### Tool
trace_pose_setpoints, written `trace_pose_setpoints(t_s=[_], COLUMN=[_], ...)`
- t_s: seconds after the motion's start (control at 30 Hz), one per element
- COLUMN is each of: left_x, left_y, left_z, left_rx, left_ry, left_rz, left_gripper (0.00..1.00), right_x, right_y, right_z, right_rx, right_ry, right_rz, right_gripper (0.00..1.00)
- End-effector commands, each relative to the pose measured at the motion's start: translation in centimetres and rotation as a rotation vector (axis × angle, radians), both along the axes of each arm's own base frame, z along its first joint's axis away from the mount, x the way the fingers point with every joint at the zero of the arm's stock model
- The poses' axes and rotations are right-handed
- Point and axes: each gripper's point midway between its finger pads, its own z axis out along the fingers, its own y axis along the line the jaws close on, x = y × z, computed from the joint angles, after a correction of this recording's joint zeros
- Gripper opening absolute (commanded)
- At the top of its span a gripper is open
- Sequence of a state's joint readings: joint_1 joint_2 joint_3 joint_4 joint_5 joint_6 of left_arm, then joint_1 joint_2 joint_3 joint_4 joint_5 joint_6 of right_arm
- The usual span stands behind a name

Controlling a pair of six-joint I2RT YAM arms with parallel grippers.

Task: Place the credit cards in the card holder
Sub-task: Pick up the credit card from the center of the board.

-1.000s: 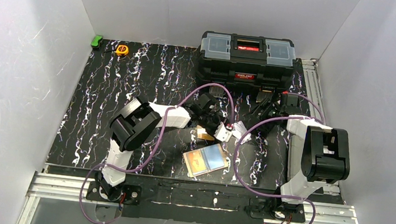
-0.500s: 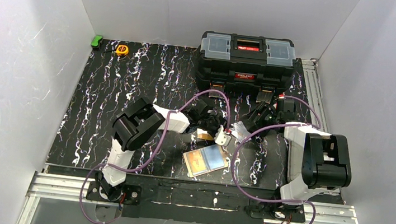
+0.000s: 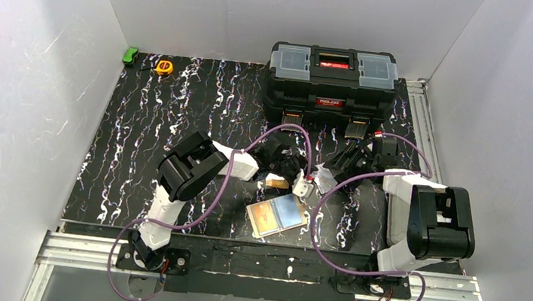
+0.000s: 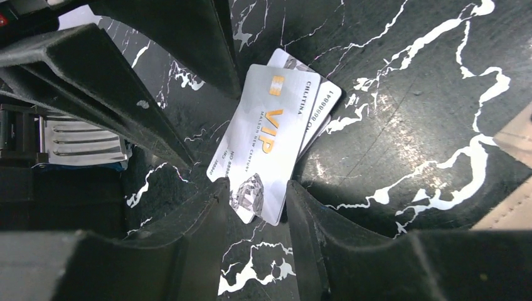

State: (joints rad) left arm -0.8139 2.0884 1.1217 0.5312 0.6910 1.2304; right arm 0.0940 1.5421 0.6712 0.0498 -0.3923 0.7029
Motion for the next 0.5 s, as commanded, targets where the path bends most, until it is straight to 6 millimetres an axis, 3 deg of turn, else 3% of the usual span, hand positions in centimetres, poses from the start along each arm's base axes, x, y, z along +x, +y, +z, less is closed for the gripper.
trace_pose_setpoints(t_s=[0.0,0.47], left_x=[0.4,0.9], left_y=[-0.6,-1.1], left_z=[0.3,1.6], left_rx=[-0.01,-0.062], left_ry=[-0.004,-0.04], left_rz=[0.009,0.029], left_gripper=[0.37,0.36], right_x=[-3.9,-3.7], right_y=[-0.6,-0.2], right_z=[-2.8,-2.3], right_rx=[-0.043,-0.023], right_ry=[0.139,0.131], right_rz=[0.016,0.035], right_gripper=[0.7,0.67])
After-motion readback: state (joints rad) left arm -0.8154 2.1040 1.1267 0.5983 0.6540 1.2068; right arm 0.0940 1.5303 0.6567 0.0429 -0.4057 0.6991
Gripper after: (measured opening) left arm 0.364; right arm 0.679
